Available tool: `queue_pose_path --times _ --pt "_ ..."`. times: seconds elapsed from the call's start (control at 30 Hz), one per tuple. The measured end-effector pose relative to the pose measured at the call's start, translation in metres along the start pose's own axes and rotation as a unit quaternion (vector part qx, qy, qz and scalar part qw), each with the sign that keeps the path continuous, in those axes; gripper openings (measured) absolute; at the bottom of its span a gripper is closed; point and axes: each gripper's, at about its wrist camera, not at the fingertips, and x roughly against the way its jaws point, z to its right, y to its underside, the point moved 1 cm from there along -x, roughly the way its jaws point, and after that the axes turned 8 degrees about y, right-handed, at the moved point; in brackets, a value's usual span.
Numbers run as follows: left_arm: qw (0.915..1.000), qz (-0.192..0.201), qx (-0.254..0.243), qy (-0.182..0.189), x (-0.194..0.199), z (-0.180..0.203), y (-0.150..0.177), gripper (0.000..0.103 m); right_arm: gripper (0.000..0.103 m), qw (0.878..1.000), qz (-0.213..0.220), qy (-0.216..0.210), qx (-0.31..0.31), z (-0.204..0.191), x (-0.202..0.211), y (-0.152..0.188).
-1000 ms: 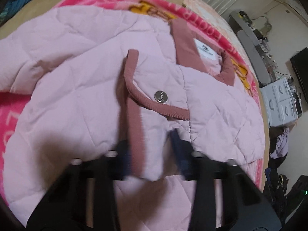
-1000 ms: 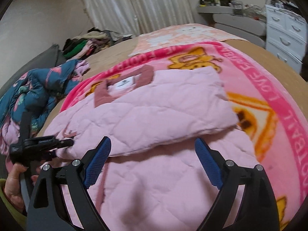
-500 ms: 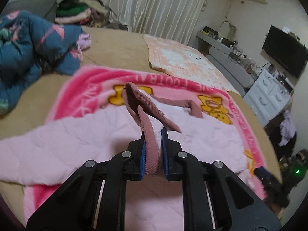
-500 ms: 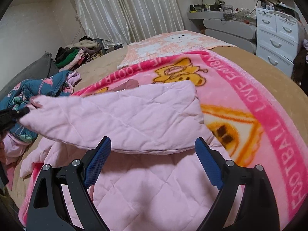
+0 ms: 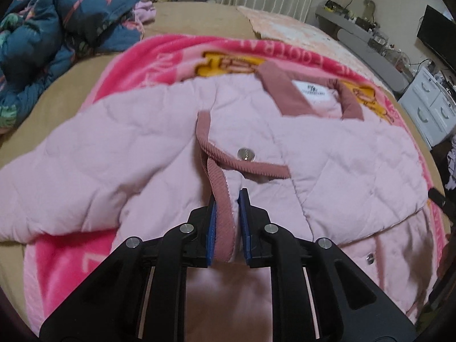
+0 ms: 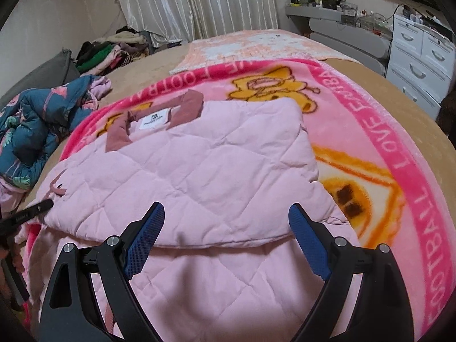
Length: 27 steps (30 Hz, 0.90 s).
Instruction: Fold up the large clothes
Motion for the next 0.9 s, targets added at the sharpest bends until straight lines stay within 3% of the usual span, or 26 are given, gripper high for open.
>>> queue_pose_path --times 0.13,0.27,0.43,0.53,0.9 --pt "0.9999 -0.005 0.008 0.005 -0.005 -0.006 0.009 0.012 0.088 1.0 -0.024 0.012 0.004 0.001 -0.018 0.0" --pt "0.9998 -0.011 0.013 0.014 -0.006 -0.006 0.015 0.015 0.093 0.996 -0.069 0.057 0.009 0.01 -0.049 0.007" --pt "0.9998 -0.013 0.006 0.013 -0.003 -0.004 0.017 0.018 0.096 0.996 -0.071 0.058 -0.012 0.015 -0.051 0.009" --pt "0.9997 -0.011 0.011 0.017 0.004 -0.005 0.017 0.023 0.096 0.997 -0.059 0.033 -0.034 0.016 -0.034 0.009" --pt "0.9992 0.028 0.024 0.011 0.051 -0.014 0.025 0.094 0.099 1.0 -0.014 -0.003 -0.004 -0.029 0.018 0.008"
